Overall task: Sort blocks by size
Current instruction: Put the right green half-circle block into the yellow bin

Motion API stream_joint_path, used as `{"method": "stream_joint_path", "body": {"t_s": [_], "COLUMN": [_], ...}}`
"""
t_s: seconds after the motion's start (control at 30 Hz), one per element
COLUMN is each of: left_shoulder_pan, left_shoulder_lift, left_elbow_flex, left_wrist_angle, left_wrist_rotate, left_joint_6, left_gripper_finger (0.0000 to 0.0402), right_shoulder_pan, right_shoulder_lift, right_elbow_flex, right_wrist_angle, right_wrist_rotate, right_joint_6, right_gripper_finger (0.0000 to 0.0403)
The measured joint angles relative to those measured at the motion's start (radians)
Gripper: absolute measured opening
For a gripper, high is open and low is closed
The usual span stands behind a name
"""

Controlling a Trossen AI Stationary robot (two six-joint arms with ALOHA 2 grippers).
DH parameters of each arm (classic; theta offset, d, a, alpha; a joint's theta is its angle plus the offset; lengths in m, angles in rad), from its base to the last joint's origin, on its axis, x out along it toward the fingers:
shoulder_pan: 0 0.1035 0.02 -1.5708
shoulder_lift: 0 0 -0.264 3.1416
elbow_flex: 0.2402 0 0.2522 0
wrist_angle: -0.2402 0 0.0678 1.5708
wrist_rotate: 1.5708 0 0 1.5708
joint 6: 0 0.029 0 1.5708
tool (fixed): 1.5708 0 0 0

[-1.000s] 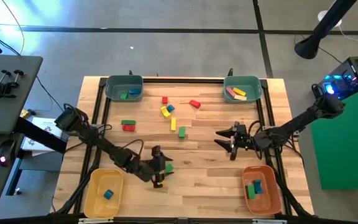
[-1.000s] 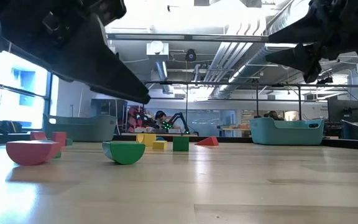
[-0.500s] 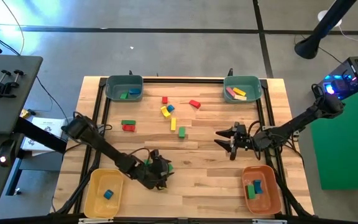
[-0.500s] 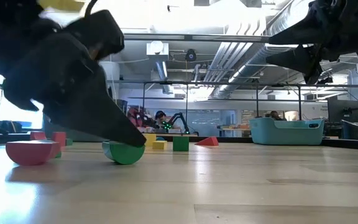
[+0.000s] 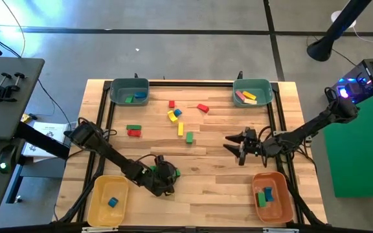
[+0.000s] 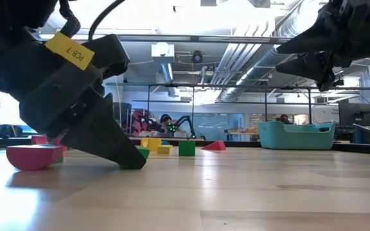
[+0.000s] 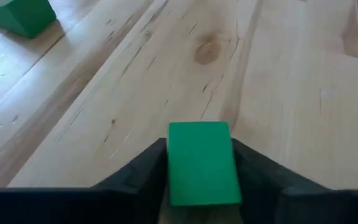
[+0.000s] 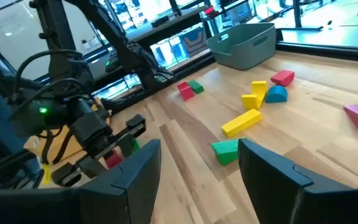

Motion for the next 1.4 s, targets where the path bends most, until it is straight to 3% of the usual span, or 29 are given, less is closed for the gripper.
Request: {"method": "stream_joint_path", "body": {"t_s": [0.1,0.3,0.43,0.5,0.6,0.7,0.83,1.0,1.13,1.4], "left_shoulder_pan": [0.000,0.018,-0.011,-0.052,-0.127,-0.219,-0.360,-0.519,-0.599,-0.627], "left_shoulder_lift": [-0.007,-0.139,-0.281,-0.330,-0.367,-0.369,-0.368,-0.367,-0.353,-0.307], "left_elbow_flex": [0.000,0.018,0.114,0.175,0.251,0.287,0.277,0.264,0.264,0.264], "left_wrist_angle": [0.015,-0.019,-0.295,-0.507,-0.821,-1.026,-1.109,-1.182,-1.255,-1.249], "left_wrist_rotate": [0.024,0.157,0.226,0.250,0.262,0.318,0.448,0.458,0.441,0.431], "left_joint_6": [0.010,0.157,0.291,0.270,0.060,-0.236,-0.593,-0.959,-1.118,-1.231], "left_gripper_finger": [0.0101,0.0101,0.0101,0.0101,0.0101,0.0101,0.0101,0.0101,0.0101,0.0141], "right_shoulder_pan": [0.000,0.000,-0.004,-0.009,-0.012,-0.012,-0.012,-0.012,-0.012,-0.012], "right_shoulder_lift": [0.000,0.000,0.000,0.000,0.000,0.000,0.000,0.000,0.000,0.000], "right_elbow_flex": [0.000,0.000,0.000,0.000,0.000,0.000,0.000,0.000,0.000,0.000], "right_wrist_angle": [0.000,-0.001,0.000,-0.001,-0.007,-0.010,-0.019,-0.023,-0.023,-0.026], "right_wrist_rotate": [0.007,0.007,0.007,0.007,0.008,0.008,0.008,0.007,0.007,0.007], "right_joint_6": [0.000,0.018,0.015,0.011,0.010,-0.004,-0.006,-0.007,-0.007,-0.008], "right_gripper_finger": [0.0209,0.0209,0.0209,0.0209,0.0209,0.0209,0.0209,0.0209,0.0209,0.0209]}}
